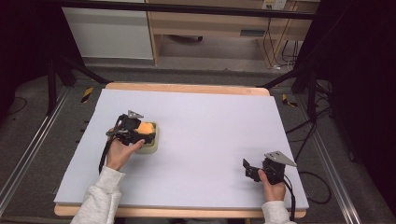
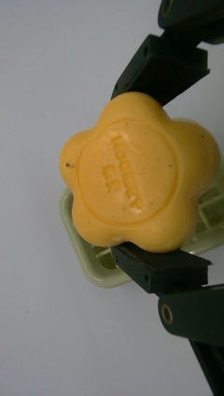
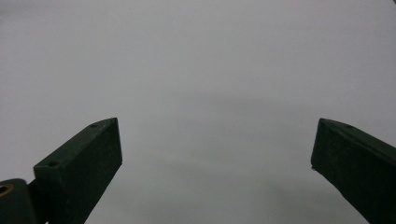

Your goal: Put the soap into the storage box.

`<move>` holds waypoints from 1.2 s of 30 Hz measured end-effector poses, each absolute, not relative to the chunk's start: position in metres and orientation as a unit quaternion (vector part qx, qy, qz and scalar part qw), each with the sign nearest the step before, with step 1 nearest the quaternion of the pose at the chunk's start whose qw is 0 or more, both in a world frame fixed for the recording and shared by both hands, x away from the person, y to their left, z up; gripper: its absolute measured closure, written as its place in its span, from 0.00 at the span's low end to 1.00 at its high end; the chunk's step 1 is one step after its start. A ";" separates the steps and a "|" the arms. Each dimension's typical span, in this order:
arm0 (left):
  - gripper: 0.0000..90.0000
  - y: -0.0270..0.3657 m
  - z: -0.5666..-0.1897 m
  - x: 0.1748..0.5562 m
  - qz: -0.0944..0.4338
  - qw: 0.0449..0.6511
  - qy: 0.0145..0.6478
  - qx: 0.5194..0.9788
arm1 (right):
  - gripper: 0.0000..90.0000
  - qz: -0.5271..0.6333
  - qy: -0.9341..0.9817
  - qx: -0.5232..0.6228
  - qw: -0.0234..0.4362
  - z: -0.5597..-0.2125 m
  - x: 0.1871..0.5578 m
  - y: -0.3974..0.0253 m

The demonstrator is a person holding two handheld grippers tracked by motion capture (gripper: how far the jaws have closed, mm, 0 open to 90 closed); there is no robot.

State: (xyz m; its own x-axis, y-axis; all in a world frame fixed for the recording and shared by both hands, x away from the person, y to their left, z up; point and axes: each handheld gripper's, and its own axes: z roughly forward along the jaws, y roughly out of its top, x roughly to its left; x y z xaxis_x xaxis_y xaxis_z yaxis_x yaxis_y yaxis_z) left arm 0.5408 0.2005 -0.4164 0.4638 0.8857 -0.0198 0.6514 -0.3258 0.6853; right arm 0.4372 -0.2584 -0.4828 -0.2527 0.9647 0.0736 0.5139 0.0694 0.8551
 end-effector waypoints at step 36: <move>0.29 0.198 -0.440 0.555 0.176 0.287 0.493 0.802 | 0.03 0.409 0.678 0.546 0.275 -0.483 0.437 -0.258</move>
State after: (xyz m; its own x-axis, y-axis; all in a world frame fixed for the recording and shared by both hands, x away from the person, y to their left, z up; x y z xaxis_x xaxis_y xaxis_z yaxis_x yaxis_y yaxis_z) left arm 0.5550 0.1985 -0.4396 0.4510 0.8925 -0.0008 0.6901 -0.3481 0.6345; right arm 0.4374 -0.2579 -0.4832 -0.2528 0.9647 0.0741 0.5161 0.0697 0.8537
